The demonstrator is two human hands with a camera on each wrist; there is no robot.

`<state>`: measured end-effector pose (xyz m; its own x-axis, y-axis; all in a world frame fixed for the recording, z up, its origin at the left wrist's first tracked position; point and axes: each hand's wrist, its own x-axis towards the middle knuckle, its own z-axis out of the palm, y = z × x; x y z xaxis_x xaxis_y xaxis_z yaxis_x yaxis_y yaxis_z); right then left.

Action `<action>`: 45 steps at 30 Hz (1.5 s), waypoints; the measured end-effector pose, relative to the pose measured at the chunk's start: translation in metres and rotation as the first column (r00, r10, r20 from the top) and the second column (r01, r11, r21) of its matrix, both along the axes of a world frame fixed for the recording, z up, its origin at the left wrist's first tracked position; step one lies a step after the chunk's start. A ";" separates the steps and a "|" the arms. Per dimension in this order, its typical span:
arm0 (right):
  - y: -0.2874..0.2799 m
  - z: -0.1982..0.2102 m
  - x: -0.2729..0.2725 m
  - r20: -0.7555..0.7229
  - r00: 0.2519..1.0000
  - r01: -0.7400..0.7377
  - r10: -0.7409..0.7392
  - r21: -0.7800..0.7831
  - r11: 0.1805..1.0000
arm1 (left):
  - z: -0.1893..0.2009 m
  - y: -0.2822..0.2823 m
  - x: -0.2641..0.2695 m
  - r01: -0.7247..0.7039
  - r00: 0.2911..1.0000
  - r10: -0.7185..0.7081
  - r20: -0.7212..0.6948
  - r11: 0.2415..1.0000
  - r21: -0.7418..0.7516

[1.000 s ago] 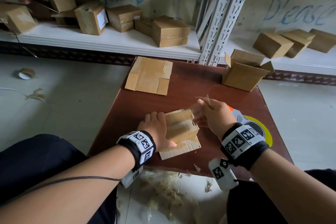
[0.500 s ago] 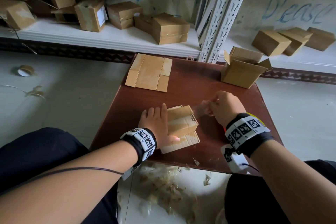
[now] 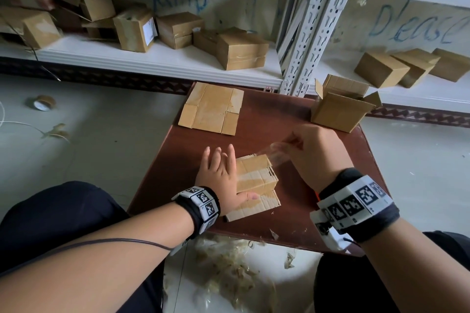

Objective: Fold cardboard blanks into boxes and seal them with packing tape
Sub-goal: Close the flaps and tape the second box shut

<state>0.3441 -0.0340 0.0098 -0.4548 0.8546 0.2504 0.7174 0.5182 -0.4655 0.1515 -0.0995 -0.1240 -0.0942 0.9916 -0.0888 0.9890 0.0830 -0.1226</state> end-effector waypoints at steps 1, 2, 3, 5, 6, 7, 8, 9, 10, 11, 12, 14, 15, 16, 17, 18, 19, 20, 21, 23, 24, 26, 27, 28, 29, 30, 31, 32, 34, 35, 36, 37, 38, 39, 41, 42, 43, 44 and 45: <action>0.006 -0.002 0.000 0.010 1.000 0.020 -0.020 -0.012 1.000 | 0.001 0.001 0.000 -0.003 1.000 0.003 0.003 1.000 -0.011; 0.012 -0.004 0.000 0.027 0.999 0.044 -0.043 -0.023 0.999 | 0.003 0.000 0.001 -0.008 1.000 0.008 0.007 1.000 -0.022; 0.019 -0.008 0.000 0.044 0.997 0.068 -0.066 -0.039 0.997 | 0.003 0.000 0.001 -0.014 1.000 0.014 0.005 0.999 -0.031; 0.033 -0.018 0.000 0.057 0.993 0.106 -0.101 -0.086 0.991 | 0.005 0.000 0.003 -0.033 0.999 0.032 -0.025 0.998 -0.052; 0.039 -0.022 -0.001 0.052 0.992 0.122 -0.117 -0.108 0.987 | 0.006 0.001 0.004 -0.046 0.998 0.043 -0.046 0.997 -0.065; 0.044 -0.027 0.000 0.041 0.990 0.142 -0.138 -0.128 0.982 | 0.007 0.002 0.004 -0.059 0.996 0.054 -0.064 0.995 -0.082; 0.049 -0.031 0.000 0.031 0.988 0.157 -0.154 -0.147 0.977 | 0.007 0.003 0.005 -0.075 0.995 0.068 -0.075 0.992 -0.102; 0.054 -0.036 0.000 0.023 0.985 0.170 -0.168 -0.166 0.971 | 0.007 0.003 0.004 -0.093 0.993 0.084 -0.081 0.989 -0.117; 0.057 -0.041 0.001 0.022 0.984 0.180 -0.179 -0.182 0.967 | 0.007 0.003 0.005 -0.110 0.992 0.101 -0.081 0.986 -0.125; 0.060 -0.045 0.002 0.025 0.983 0.186 -0.184 -0.196 0.963 | 0.006 0.002 0.006 -0.126 0.990 0.117 -0.080 0.984 -0.123; 0.062 -0.050 0.003 0.027 0.982 0.188 -0.186 -0.213 0.959 | 0.005 0.002 0.006 -0.140 0.988 0.132 -0.078 0.984 -0.111; 0.065 -0.057 0.004 0.023 0.980 0.196 -0.197 -0.246 0.949 | 0.003 0.001 0.007 -0.164 0.985 0.159 -0.074 0.984 -0.073; 0.066 -0.059 0.004 0.017 0.979 0.199 -0.201 -0.258 0.946 | 0.001 0.001 0.007 -0.170 0.984 0.167 -0.066 0.984 -0.058; 0.066 -0.061 0.004 0.015 0.977 0.209 -0.213 -0.271 0.940 | 0.000 0.001 0.007 -0.168 0.985 0.165 -0.046 0.985 -0.049; 0.067 -0.063 0.004 0.009 0.975 0.216 -0.222 -0.277 0.936 | -0.001 0.001 0.006 -0.153 0.988 0.152 -0.011 0.987 -0.042; 0.068 -0.065 0.003 -0.018 0.973 0.216 -0.231 -0.290 0.932 | -0.003 0.001 0.005 -0.126 0.991 0.127 0.035 0.992 -0.028; 0.070 -0.065 0.003 -0.049 0.970 0.211 -0.237 -0.311 0.927 | -0.005 0.001 0.003 -0.093 0.992 0.093 0.087 0.996 -0.005; 0.069 -0.063 0.001 -0.086 0.967 0.201 -0.240 -0.321 0.925 | -0.008 0.002 0.001 -0.063 0.988 0.060 0.141 0.998 0.023; 0.068 -0.063 -0.001 -0.110 0.960 0.205 -0.257 -0.345 0.916 | -0.010 0.002 -0.001 -0.048 0.980 0.037 0.194 0.998 0.050; 0.070 -0.062 -0.004 -0.193 0.936 0.189 -0.293 -0.426 0.885 | -0.014 0.003 -0.004 -0.043 0.959 0.015 0.284 0.995 0.093; 0.069 -0.061 -0.007 -0.224 0.922 0.190 -0.315 -0.446 0.875 | -0.014 0.004 -0.004 -0.045 0.946 0.005 0.324 0.992 0.115; 0.068 -0.061 -0.011 -0.230 0.909 0.183 -0.348 -0.530 0.828 | -0.012 0.004 -0.002 -0.056 0.902 -0.014 0.432 0.987 0.149; 0.065 -0.058 -0.013 -0.217 0.893 0.187 -0.395 -0.618 0.763 | -0.010 0.003 -0.001 -0.060 0.871 -0.019 0.491 0.988 0.145; 0.060 -0.057 -0.015 -0.156 0.889 0.238 -0.431 -0.647 0.725 | -0.008 0.003 0.000 -0.063 0.842 -0.019 0.539 0.989 0.133; 0.058 -0.058 -0.013 -0.092 0.903 0.273 -0.419 -0.630 0.727 | -0.007 0.002 0.002 -0.069 0.818 -0.008 0.576 0.991 0.112; 0.058 -0.057 -0.012 -0.173 0.859 0.235 -0.482 -0.703 0.671 | -0.005 0.003 0.002 -0.086 0.794 0.013 0.608 0.992 0.092; 0.059 -0.062 -0.013 -0.273 0.798 0.177 -0.537 -0.746 0.642 | -0.004 0.004 0.003 -0.111 0.768 0.040 0.639 0.991 0.072; 0.060 -0.069 -0.014 -0.309 0.779 0.156 -0.545 -0.746 0.647 | -0.004 0.006 0.003 -0.138 0.741 0.067 0.669 0.989 0.054; 0.061 -0.071 -0.018 -0.273 0.720 0.196 -0.638 -0.802 0.565 | -0.004 0.008 0.003 -0.186 0.699 0.111 0.706 0.982 0.030; 0.059 -0.073 -0.017 -0.245 0.691 0.192 -0.680 -0.845 0.500 | -0.004 0.009 0.003 -0.206 0.683 0.128 0.719 0.978 0.022; 0.057 -0.071 -0.016 -0.236 0.675 0.162 -0.699 -0.878 0.452 | -0.005 0.009 0.003 -0.224 0.668 0.142 0.730 0.975 0.015; 0.056 -0.070 -0.014 -0.219 0.696 0.167 -0.683 -0.876 0.451 | -0.005 0.010 0.004 -0.237 0.656 0.152 0.740 0.971 0.011; 0.057 -0.071 -0.012 -0.210 0.736 0.191 -0.644 -0.848 0.495 | -0.005 0.010 0.004 -0.248 0.648 0.158 0.745 0.969 0.010; 0.056 -0.071 -0.010 -0.186 0.774 0.225 -0.605 -0.813 0.538 | -0.005 0.010 0.005 -0.257 0.643 0.164 0.748 0.966 0.009; 0.055 -0.075 -0.006 -0.159 0.805 0.264 -0.572 -0.767 0.585 | -0.003 0.010 0.006 -0.273 0.643 0.180 0.744 0.962 0.003; 0.056 -0.080 -0.004 -0.160 0.810 0.278 -0.564 -0.742 0.610 | -0.002 0.010 0.006 -0.273 0.647 0.184 0.739 0.962 -0.001; 0.056 -0.080 -0.005 -0.149 0.818 0.293 -0.555 -0.722 0.626 | -0.001 0.009 0.006 -0.264 0.658 0.181 0.731 0.965 -0.002; 0.056 -0.082 -0.005 -0.153 0.819 0.298 -0.552 -0.708 0.640 | -0.001 0.009 0.006 -0.242 0.676 0.171 0.717 0.970 -0.002; 0.054 -0.082 -0.005 -0.148 0.822 0.300 -0.551 -0.710 0.637 | -0.001 0.008 0.006 -0.214 0.703 0.157 0.694 0.977 -0.004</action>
<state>0.3388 0.0205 -0.0724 0.0038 0.9301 -0.3672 0.5190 -0.3158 -0.7943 0.1571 -0.0917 -0.1248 -0.2183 0.9668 -0.1329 0.7604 0.2539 0.5977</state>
